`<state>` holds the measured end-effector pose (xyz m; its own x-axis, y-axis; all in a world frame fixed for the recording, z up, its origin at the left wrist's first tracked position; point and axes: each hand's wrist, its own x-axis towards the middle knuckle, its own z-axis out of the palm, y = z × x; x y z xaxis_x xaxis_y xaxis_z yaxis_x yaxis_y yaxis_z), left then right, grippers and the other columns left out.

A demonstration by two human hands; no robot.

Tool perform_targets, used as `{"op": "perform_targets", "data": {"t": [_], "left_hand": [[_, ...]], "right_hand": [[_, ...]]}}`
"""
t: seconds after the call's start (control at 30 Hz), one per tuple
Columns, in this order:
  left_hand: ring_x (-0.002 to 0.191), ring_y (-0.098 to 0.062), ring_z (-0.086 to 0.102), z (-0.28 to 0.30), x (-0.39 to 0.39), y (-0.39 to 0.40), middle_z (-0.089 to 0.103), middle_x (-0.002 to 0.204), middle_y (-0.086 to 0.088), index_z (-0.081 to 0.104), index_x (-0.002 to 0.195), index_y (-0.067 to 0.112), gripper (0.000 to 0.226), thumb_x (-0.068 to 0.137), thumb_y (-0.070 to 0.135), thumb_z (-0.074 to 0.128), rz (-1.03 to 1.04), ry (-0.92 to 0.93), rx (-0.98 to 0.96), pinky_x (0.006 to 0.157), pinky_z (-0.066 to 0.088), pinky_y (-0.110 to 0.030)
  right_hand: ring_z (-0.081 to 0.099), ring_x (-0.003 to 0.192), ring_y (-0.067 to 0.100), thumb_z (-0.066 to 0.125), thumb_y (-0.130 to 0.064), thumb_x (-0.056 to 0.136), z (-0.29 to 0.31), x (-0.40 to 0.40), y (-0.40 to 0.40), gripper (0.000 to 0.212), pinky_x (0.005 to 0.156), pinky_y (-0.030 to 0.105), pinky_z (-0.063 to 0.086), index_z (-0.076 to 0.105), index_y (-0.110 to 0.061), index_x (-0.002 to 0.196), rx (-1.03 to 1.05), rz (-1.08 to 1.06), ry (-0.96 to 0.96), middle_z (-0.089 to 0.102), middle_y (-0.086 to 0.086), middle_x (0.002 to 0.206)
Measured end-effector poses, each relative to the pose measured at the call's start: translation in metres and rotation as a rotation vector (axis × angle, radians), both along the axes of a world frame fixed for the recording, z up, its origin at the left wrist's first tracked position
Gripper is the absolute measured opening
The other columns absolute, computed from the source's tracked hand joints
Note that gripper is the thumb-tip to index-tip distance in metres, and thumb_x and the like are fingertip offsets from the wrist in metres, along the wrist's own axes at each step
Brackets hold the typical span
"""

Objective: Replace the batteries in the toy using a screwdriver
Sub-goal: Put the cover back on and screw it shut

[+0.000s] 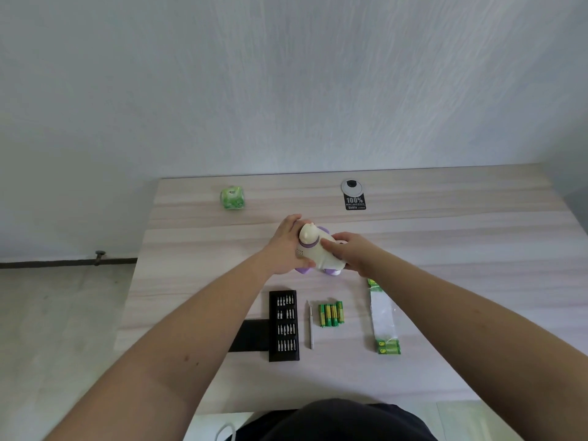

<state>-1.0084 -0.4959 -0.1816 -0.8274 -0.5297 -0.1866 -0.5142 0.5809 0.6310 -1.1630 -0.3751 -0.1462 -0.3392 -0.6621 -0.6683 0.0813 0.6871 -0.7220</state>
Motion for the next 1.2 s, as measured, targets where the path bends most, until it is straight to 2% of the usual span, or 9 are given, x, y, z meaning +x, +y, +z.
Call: {"op": "perform_targets", "data": {"t": [0.07, 0.27, 0.37, 0.53, 0.67, 0.83, 0.97, 1.07, 1.2], "left_hand": [[0.146, -0.019, 0.007, 0.0, 0.0, 0.0, 0.02, 0.151, -0.007, 0.031, 0.146, 0.014, 0.101, 0.064, 0.034, 0.087, 0.003, 0.013, 0.002, 0.118, 0.013, -0.025], [0.147, -0.02, 0.007, 0.001, -0.002, -0.002, 0.02, 0.152, -0.007, 0.03, 0.146, 0.016, 0.104, 0.063, 0.038, 0.088, -0.005, -0.005, 0.014, 0.12, 0.016, -0.034], [0.147, -0.019, 0.006, 0.004, -0.003, -0.001, 0.019, 0.153, -0.007, 0.03, 0.146, 0.015, 0.103, 0.064, 0.036, 0.088, -0.011, 0.001, 0.015, 0.12, 0.016, -0.032], [0.147, -0.018, 0.006, 0.005, -0.002, -0.003, 0.019, 0.153, -0.006, 0.029, 0.147, 0.017, 0.105, 0.062, 0.037, 0.089, -0.012, -0.016, 0.016, 0.12, 0.017, -0.032], [0.147, -0.017, 0.005, 0.006, -0.002, -0.001, 0.02, 0.152, -0.004, 0.029, 0.147, 0.016, 0.105, 0.063, 0.034, 0.089, -0.018, -0.016, 0.015, 0.12, 0.015, -0.028], [0.147, -0.019, 0.008, 0.006, -0.001, -0.001, 0.022, 0.152, -0.006, 0.031, 0.146, 0.017, 0.107, 0.059, 0.036, 0.09, -0.01, -0.009, 0.019, 0.12, 0.017, -0.033], [0.146, -0.02, 0.005, 0.007, 0.002, 0.001, 0.027, 0.15, -0.003, 0.032, 0.146, 0.01, 0.103, 0.062, 0.028, 0.09, -0.036, 0.021, 0.007, 0.121, 0.011, -0.028], [0.147, -0.018, 0.006, 0.012, 0.003, 0.001, 0.022, 0.151, -0.004, 0.032, 0.146, 0.013, 0.1, 0.064, 0.025, 0.089, -0.037, 0.024, 0.036, 0.119, 0.013, -0.025], [0.147, -0.016, 0.008, 0.019, 0.002, -0.001, 0.022, 0.151, -0.003, 0.033, 0.145, 0.013, 0.099, 0.064, 0.025, 0.089, -0.05, 0.012, 0.056, 0.118, 0.014, -0.023]], "right_hand": [[0.06, 0.108, 0.028, 0.07, -0.045, 0.083, -0.003, 0.001, 0.0, 0.051, 0.095, 0.045, 0.053, 0.056, -0.017, 0.123, 0.005, 0.005, 0.062, 0.061, 0.011, 0.117], [0.057, 0.104, 0.024, 0.058, -0.049, 0.09, -0.003, 0.009, 0.004, 0.045, 0.09, 0.038, 0.049, 0.059, -0.018, 0.123, -0.037, 0.064, 0.293, 0.062, 0.005, 0.112], [0.058, 0.105, 0.022, 0.056, -0.052, 0.09, -0.004, 0.008, 0.014, 0.046, 0.091, 0.036, 0.049, 0.058, -0.021, 0.123, -0.098, 0.106, 0.204, 0.063, 0.002, 0.113], [0.063, 0.099, 0.009, 0.064, -0.028, 0.091, -0.014, 0.01, 0.037, 0.044, 0.084, 0.022, 0.046, 0.048, -0.026, 0.132, -0.222, 0.069, 0.051, 0.064, 0.0, 0.114], [0.061, 0.102, 0.013, 0.063, -0.027, 0.092, -0.016, 0.013, 0.038, 0.042, 0.081, 0.022, 0.047, 0.051, -0.027, 0.133, -0.246, 0.03, 0.097, 0.065, -0.001, 0.111], [0.062, 0.103, 0.019, 0.069, -0.015, 0.087, -0.013, 0.011, 0.036, 0.037, 0.079, 0.021, 0.048, 0.059, -0.028, 0.12, -0.268, -0.063, -0.03, 0.067, 0.005, 0.111], [0.063, 0.097, 0.013, 0.068, -0.024, 0.087, -0.014, 0.021, 0.038, 0.04, 0.081, 0.024, 0.047, 0.055, -0.028, 0.125, -0.252, -0.031, 0.129, 0.067, -0.001, 0.106], [0.064, 0.083, 0.0, 0.07, -0.027, 0.085, -0.015, 0.023, 0.044, 0.044, 0.072, 0.018, 0.046, 0.054, -0.03, 0.126, -0.274, -0.025, 0.191, 0.068, -0.005, 0.101], [0.064, 0.097, 0.013, 0.078, -0.025, 0.077, -0.016, 0.016, 0.046, 0.055, 0.081, 0.023, 0.051, 0.054, -0.033, 0.127, -0.257, 0.042, 0.14, 0.066, -0.003, 0.108]]}}
